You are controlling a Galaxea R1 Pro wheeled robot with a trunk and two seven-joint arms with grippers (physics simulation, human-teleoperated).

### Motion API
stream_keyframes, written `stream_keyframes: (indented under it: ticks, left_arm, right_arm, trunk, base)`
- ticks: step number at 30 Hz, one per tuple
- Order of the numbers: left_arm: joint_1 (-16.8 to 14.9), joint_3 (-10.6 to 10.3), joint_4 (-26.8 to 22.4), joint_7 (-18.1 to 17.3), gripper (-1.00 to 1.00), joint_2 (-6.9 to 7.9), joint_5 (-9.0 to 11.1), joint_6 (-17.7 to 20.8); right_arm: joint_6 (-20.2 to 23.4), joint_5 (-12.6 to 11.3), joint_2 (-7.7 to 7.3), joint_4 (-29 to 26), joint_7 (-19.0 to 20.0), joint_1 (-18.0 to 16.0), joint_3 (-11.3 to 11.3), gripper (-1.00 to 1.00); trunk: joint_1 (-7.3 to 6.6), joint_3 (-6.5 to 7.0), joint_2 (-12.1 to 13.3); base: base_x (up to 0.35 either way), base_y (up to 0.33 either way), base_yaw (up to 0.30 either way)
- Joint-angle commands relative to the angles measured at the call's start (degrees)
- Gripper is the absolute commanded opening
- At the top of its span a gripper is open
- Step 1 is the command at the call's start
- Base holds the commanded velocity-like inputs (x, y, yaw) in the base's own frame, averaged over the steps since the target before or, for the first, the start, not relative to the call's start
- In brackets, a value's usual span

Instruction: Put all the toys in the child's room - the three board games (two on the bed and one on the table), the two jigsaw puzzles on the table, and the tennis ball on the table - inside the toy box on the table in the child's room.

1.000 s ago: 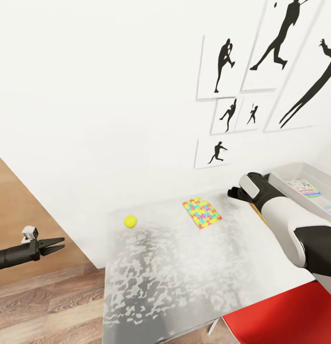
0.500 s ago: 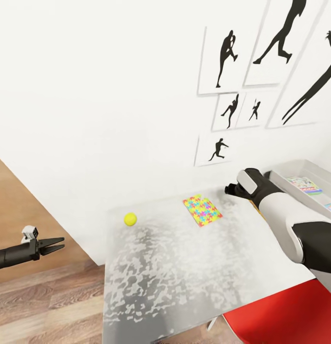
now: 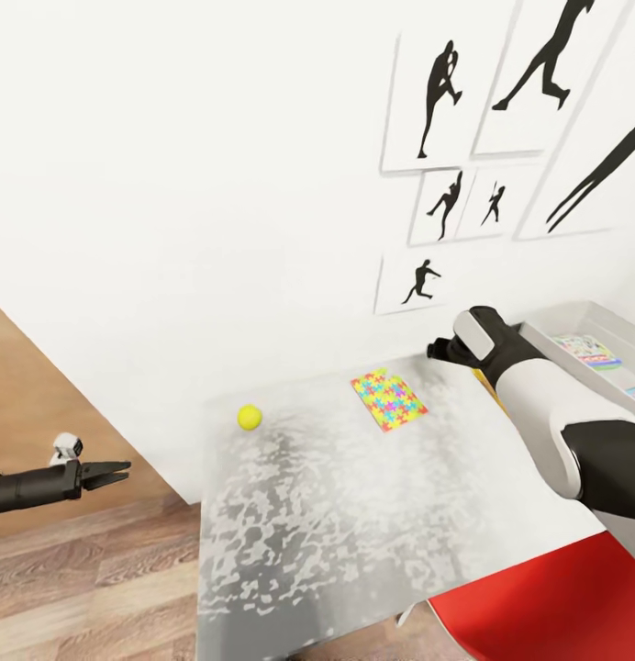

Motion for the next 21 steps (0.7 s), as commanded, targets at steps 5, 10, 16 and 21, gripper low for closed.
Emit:
stream_keyframes:
  ticks: [5,10,16,21]
  left_arm:
    - [-0.05,-3.4,-1.1,-0.21,1.0,0.05,0.24,0.69]
    - [-0.05,-4.14,-1.34,-0.21,1.0,0.12,0.25,0.72]
    - [-0.05,-4.27,-1.38,-0.21,1.0,0.66,0.25,0.72]
    - [-0.05,-4.21,-1.26,-0.21,1.0,0.89,0.25,0.72]
  right_arm:
    - [0.71,-0.6,0.29,-0.58,-0.44,-0.34,0.42,1.0]
    - [0.94,-0.54,1.18,-0.71,-0.61,-0.69,0.42,1.0]
    - [1.1,-0.52,1.82,-0.75,-0.82,-1.86,0.48,1.0]
    - [1.37,-0.5,1.91,-0.74,-0.87,-2.34,0.5,1.0]
  trunk:
    - [0.03,-0.51,-0.11]
    - [0.03,-0.91,-0.11]
    - [0.03,-1.38,-0.11]
    - [0.03,-1.78,-0.11]
  base:
    - [0.0,0.0,0.0]
    - [0.0,0.0,0.0]
    - [0.0,0.0,0.0]
    - [0.0,0.0,0.0]
